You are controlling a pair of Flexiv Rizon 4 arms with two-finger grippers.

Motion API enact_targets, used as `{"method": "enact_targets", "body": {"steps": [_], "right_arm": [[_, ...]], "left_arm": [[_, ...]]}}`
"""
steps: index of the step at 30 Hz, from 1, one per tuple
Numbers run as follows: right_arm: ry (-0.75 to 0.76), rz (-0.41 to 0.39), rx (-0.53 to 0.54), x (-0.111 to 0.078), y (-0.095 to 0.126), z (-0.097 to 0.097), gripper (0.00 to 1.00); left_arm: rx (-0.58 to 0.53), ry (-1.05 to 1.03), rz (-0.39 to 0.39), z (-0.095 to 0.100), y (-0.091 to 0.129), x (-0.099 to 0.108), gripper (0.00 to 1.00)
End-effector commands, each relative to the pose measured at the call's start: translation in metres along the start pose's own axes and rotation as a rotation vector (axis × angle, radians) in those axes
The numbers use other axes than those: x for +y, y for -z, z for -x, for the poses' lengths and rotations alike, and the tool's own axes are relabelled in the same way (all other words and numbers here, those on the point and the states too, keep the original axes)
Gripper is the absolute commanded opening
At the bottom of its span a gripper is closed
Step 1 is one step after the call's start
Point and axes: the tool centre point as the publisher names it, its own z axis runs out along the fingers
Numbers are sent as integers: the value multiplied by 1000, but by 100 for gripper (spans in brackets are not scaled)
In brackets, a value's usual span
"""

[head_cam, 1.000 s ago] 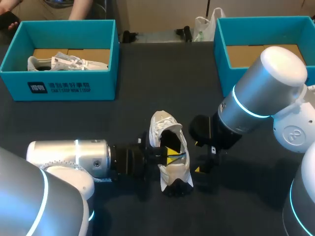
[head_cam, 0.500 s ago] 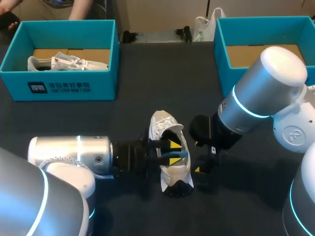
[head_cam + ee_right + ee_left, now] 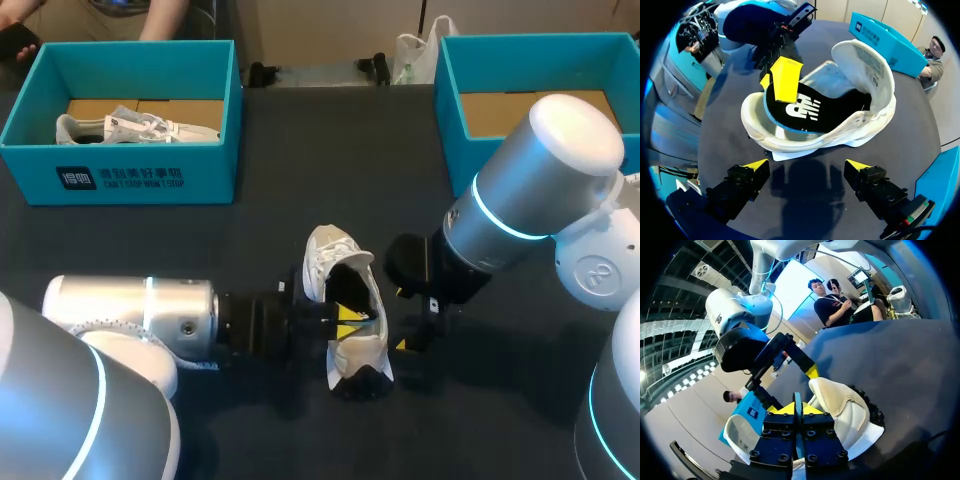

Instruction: Take the shoe out of the shoebox, open the shoe tongue, remove and reinsert the insole, then place the shoe into the shoebox

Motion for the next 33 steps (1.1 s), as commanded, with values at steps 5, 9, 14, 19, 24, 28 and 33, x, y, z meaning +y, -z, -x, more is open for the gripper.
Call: {"method": "enact_targets", "body": {"steps": [5, 9, 14, 19, 24, 28, 33], "right_arm": [[0, -2, -3, 1, -1, -1, 100], [0, -2, -3, 1, -1, -1, 100], [0, -2, -3, 1, -1, -1, 100], [0, -2, -3, 1, -1, -1, 100], [0, -2, -3, 1, -1, -1, 100], [1, -3, -10, 0, 6, 0, 100], [-4, -2, -39, -11, 29, 4, 100]], "left_arm": [[-2, 20, 73, 1, -18, 25, 0], [7, 43, 64, 1, -14, 26, 0], [11, 36, 54, 4, -3, 17, 36], [32, 31, 48, 5, 6, 6, 53], [55, 3, 50, 6, 11, -3, 52], [66, -13, 62, 9, 13, -4, 53], [103, -27, 83, 12, 18, -3, 57]]}}
